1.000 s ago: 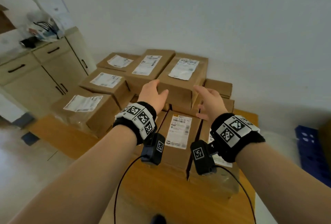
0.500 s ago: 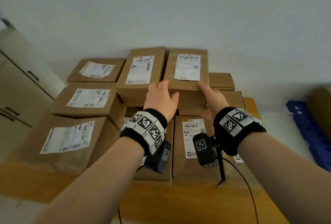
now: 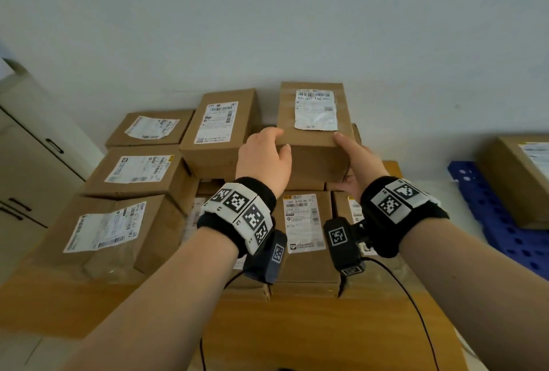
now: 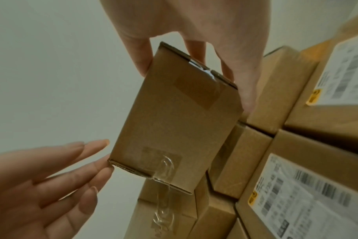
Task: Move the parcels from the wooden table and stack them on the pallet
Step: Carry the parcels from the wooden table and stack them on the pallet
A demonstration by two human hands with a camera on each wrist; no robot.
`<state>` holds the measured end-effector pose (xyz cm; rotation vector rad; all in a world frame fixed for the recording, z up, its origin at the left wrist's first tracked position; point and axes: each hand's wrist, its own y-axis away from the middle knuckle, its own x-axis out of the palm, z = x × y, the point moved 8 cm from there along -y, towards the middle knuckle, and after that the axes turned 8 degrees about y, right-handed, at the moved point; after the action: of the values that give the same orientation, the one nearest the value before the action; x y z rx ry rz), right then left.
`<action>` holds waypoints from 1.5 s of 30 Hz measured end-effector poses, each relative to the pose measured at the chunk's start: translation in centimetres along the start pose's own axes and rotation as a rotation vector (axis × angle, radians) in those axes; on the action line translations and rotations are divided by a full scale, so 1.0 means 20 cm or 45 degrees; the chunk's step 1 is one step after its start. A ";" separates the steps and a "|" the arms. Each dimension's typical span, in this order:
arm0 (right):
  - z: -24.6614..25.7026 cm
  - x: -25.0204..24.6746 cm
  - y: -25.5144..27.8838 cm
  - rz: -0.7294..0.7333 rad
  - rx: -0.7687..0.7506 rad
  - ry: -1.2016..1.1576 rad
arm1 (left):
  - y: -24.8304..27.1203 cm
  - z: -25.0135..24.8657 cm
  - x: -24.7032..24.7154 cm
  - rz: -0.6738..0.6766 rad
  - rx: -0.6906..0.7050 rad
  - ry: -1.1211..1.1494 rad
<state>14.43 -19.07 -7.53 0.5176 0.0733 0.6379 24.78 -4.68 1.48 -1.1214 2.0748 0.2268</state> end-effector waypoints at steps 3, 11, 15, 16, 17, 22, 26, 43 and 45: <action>0.04 -0.19 0.04 0.020 -0.023 -0.059 | 0.07 -0.18 0.08 -0.047 0.042 0.017; 0.12 -0.86 0.17 0.102 -0.133 -0.014 | 0.35 -0.63 0.46 -0.166 -0.036 0.154; 0.10 -1.20 0.24 0.102 -0.141 0.027 | 0.49 -0.80 0.68 -0.148 -0.153 0.220; 0.09 -1.28 0.25 0.103 -0.141 0.028 | 0.53 -0.84 0.74 -0.098 -0.183 0.225; 0.09 -1.35 0.28 0.103 -0.142 0.028 | 0.56 -0.88 0.81 -0.041 -0.207 0.234; 0.03 -1.63 0.39 0.065 -0.135 0.013 | 0.73 -1.05 1.03 0.106 -0.219 0.354; -0.04 -1.81 0.50 0.010 -0.117 -0.048 | 0.86 -1.16 1.15 0.185 -0.165 0.385; -0.31 -2.68 0.79 -0.359 -0.129 0.197 | 1.34 -1.50 1.81 0.530 -0.164 0.461; -0.28 -2.78 0.73 -0.374 -0.189 0.285 | 1.33 -1.55 1.91 0.547 -0.176 0.434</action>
<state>-39.65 -39.18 -10.33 0.2829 0.3055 0.4073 -25.10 -28.11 -8.08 -0.8203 2.6308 0.4147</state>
